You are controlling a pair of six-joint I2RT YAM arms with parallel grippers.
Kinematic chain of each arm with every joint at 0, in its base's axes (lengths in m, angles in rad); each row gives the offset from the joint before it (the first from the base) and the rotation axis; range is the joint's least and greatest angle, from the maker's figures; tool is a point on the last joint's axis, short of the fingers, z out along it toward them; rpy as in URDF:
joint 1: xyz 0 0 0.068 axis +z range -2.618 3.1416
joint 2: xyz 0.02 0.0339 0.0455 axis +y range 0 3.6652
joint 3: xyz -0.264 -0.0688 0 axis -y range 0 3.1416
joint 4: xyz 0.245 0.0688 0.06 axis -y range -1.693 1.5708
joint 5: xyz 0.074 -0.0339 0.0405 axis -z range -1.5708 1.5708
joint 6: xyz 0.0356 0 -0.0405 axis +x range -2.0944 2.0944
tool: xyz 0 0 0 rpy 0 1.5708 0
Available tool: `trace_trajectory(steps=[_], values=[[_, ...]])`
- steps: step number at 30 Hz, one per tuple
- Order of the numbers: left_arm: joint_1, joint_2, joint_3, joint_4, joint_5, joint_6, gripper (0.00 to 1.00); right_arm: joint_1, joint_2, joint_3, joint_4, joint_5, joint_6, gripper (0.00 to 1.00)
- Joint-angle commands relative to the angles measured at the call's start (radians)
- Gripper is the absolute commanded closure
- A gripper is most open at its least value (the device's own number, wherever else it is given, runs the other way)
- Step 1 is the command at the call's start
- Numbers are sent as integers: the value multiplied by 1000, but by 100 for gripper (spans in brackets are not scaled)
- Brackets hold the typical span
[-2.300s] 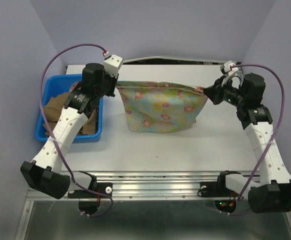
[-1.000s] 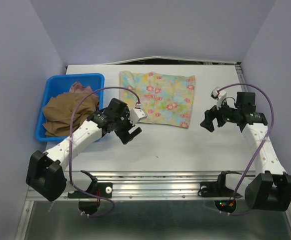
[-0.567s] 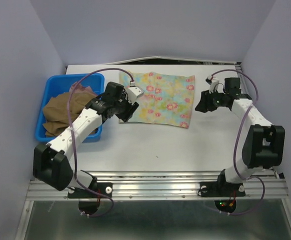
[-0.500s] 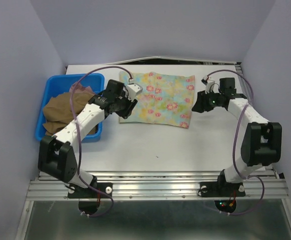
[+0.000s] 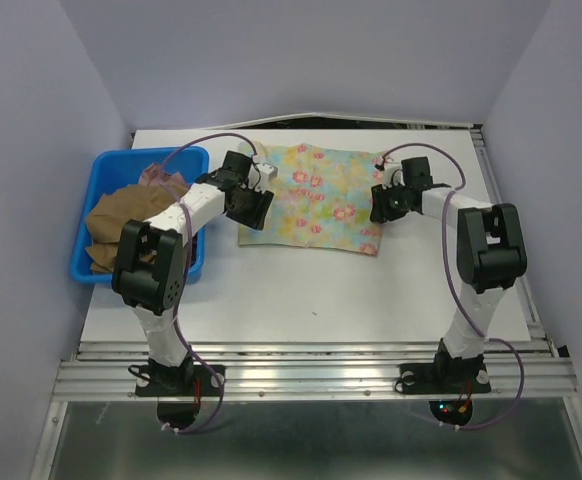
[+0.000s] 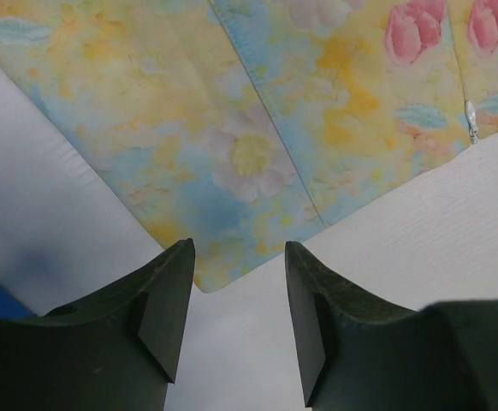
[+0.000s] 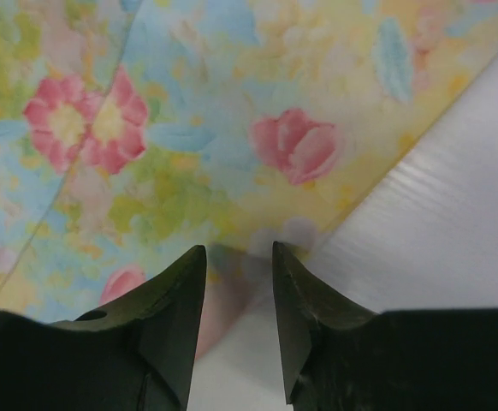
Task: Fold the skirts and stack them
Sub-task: Flatten the skirt out
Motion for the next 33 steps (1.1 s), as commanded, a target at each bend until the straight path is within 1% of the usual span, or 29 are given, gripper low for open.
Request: trace_trajectory(steps=[1, 3, 4, 5, 6, 8, 9, 13, 14, 15, 16, 18, 20, 23, 24, 25, 26, 28, 29, 33], values=[[-1, -21, 59, 1, 22, -24, 40, 36, -15, -70, 1, 152, -95, 59], [-3, -37, 54, -2, 26, -13, 37, 68, -60, -140, 19, 217, -142, 59], [-6, -43, 45, -2, 22, -9, 35, 81, -80, -202, 20, 241, -151, 59], [-6, -51, 40, -2, 16, -9, 34, 93, -101, -203, 13, 241, -161, 59], [-6, -56, 36, -2, 16, -7, 34, 105, -123, -255, 3, 226, -170, 59], [-6, -70, 17, -8, 0, 0, 33, 153, -193, -302, -55, 197, -182, 59], [-6, -77, 13, -7, -4, 2, 33, 171, -216, -347, -100, 138, -200, 59], [-6, -74, -4, -13, -17, 11, 32, 296, -284, -404, -223, 22, -216, 59], [-4, -73, -1, -14, -17, 11, 32, 343, -302, -401, -258, -16, -242, 62], [-4, -68, 0, -17, -18, 11, 32, 378, -318, -390, -301, -106, -262, 68], [-4, -60, 8, -19, -20, 11, 32, 423, -363, -367, -339, -136, -256, 68], [-4, -51, 13, -18, -21, 11, 32, 423, -399, -320, -371, -228, -228, 68], [-6, -30, 29, -18, -21, 8, 32, 411, -411, -237, -379, -231, -202, 68], [-4, 9, 57, -24, -15, 10, 32, 307, -378, -125, -352, -252, -167, 68], [-4, 25, 66, -22, -15, 11, 32, 238, -344, -99, -343, -266, -149, 68], [-4, 33, 71, -22, -18, 16, 32, 207, -327, -73, -333, -271, -135, 68], [-4, 39, 72, -21, -20, 19, 32, 181, -309, -33, -320, -250, -127, 68], [-4, 56, 77, -13, -23, 23, 33, 133, -252, -10, -274, -198, -122, 68], [-4, 62, 80, -10, -23, 26, 33, 133, -232, -4, -254, -143, -125, 68], [-4, 93, 89, 9, -26, 28, 35, 119, -135, 6, -206, -81, -121, 68]])
